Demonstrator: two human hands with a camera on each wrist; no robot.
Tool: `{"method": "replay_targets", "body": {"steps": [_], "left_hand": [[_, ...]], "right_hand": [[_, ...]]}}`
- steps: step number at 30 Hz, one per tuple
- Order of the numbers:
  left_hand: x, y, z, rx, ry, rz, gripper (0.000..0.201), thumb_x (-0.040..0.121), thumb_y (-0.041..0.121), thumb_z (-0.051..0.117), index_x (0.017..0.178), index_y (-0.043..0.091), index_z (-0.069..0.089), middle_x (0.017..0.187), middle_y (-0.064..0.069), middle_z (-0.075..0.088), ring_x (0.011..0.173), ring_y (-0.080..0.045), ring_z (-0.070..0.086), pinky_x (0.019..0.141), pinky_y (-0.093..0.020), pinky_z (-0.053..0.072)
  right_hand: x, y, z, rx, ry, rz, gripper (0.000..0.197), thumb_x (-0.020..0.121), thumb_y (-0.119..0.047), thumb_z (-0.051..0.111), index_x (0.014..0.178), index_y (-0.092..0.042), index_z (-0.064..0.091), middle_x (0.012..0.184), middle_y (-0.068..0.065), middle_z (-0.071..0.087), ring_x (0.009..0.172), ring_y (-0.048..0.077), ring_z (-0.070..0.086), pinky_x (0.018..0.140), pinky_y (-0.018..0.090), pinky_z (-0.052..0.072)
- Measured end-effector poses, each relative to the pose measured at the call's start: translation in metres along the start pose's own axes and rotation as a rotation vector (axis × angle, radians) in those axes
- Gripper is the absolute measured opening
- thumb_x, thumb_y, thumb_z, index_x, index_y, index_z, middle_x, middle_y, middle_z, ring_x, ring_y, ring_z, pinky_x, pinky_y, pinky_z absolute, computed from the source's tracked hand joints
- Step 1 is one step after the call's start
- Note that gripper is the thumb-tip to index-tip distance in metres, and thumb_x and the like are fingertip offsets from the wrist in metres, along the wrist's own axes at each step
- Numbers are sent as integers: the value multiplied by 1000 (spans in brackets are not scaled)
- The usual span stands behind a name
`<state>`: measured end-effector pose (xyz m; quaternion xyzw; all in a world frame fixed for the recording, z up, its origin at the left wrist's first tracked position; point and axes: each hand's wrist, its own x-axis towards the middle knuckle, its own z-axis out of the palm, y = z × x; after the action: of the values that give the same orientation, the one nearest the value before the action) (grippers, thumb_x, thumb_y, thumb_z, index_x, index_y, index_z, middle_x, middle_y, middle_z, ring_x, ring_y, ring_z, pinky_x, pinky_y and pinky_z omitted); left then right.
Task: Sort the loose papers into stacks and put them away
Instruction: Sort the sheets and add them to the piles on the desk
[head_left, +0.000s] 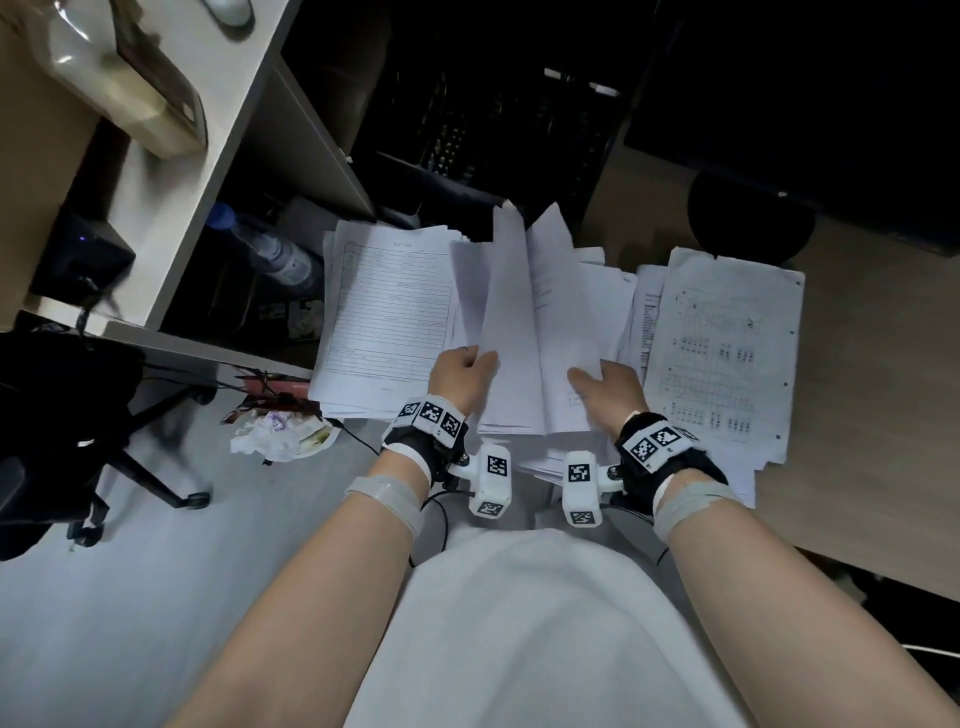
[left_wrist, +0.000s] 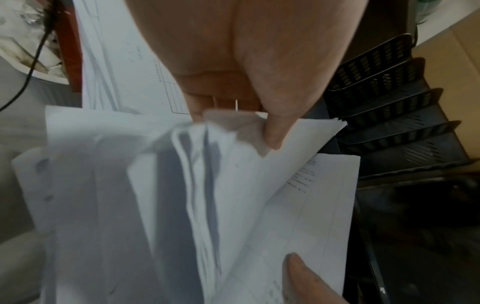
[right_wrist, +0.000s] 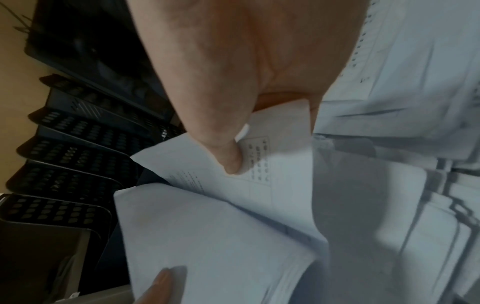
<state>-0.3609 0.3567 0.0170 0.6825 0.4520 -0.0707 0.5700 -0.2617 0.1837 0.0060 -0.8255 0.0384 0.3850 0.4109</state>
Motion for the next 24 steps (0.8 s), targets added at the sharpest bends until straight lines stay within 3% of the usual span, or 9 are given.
{"method": "replay_targets", "body": {"steps": [5,11,15,17,20,22,24], "left_hand": [[0,9,9,-68,-21,68,33,86,28,55,60,16,39,56,-6,30,53,-18,29,53,-31,23],[-8,16,54,-69,-14,96,46,87,24,60,50,21,32,47,7,31,52,-17,29,59,-30,25],[-20,25,82,-69,5,132,43,88,23,61,52,19,37,44,11,36,48,-15,33,56,-28,27],[-26,24,95,-80,-16,140,36,83,32,61,55,15,46,52,3,43,53,-16,38,59,-29,32],[-35,19,113,-73,-40,149,34,80,38,61,59,13,52,58,-3,45,58,-15,39,61,-31,33],[-40,17,121,-46,-62,165,42,82,41,61,63,4,55,59,-3,46,59,-15,40,61,-31,33],[-45,18,129,-9,-82,181,50,86,46,60,72,-2,61,62,-3,52,61,-16,44,62,-31,36]], "right_hand": [[3,19,-21,8,116,106,20,85,-33,55,79,-13,57,90,5,62,85,23,58,81,33,46],[-5,54,-75,31,344,252,15,93,-19,44,96,-12,57,100,5,59,90,26,53,80,30,39],[-14,89,-118,60,526,357,29,99,-13,42,115,-3,63,117,16,65,107,36,61,86,32,42],[-14,107,-129,67,521,390,33,100,-11,41,124,-1,60,127,18,63,114,37,59,92,32,43],[-13,127,-134,19,485,419,44,97,-18,44,140,-8,48,138,17,56,120,38,57,102,44,47],[-17,130,-130,-34,521,403,61,93,-28,53,147,-9,33,145,17,48,129,38,49,106,50,42],[-23,119,-129,-76,542,273,77,89,-38,62,152,-15,25,152,13,39,138,34,39,111,52,35]]}}
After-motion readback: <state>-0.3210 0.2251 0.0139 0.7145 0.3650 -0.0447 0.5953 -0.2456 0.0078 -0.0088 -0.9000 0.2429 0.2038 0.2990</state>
